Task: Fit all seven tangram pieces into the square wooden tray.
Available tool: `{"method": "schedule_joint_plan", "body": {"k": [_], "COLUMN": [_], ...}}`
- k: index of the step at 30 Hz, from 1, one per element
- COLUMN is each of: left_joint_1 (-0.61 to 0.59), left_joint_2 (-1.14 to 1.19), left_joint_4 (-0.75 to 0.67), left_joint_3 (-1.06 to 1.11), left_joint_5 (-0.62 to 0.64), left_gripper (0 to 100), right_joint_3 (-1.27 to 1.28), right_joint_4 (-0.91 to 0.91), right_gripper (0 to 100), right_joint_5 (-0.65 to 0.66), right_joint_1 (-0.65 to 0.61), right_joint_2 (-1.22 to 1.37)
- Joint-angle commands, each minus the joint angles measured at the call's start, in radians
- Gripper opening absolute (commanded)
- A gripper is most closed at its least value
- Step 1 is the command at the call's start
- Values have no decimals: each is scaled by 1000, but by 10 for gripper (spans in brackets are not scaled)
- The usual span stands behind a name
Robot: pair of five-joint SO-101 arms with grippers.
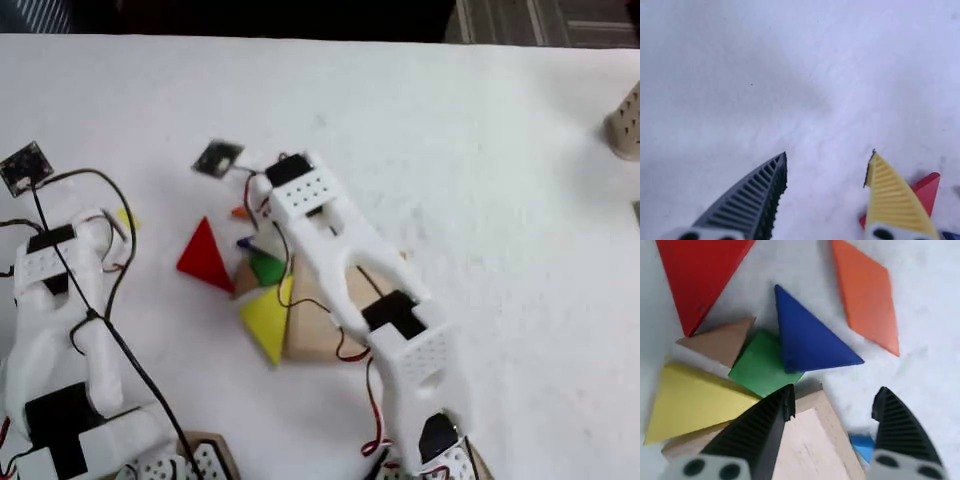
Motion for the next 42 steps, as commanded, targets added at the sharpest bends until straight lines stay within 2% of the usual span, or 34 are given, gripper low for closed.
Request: {"method": "schedule_joint_plan", "body": {"k": [1, 4, 10, 16, 34, 42], "left_joint_1": [-10, -10, -10, -10, -7, -5], "left_joint_2": [-2, -2, -2, -2, -1, -1], "left_joint_4": [-21, -21, -21, -21, -21, -48], "left_joint_3": [-58, -58, -57, -55, -54, -51], "left_joint_5": [5, 5, 5, 5, 3, -29], "left_gripper": [278, 278, 278, 278, 277, 276], "right_joint_3": [37, 43, 94, 92, 25, -89], "right_joint_4": [4, -28, -223, -292, -311, -295], "right_gripper": [250, 251, 251, 248, 248, 248], "right_joint_5": [103, 132, 173, 169, 173, 175], "right_joint_1": [-48, -48, -21, -22, 15, 13], "right_joint_2": [-70, -64, -39, -44, -76, 39]}}
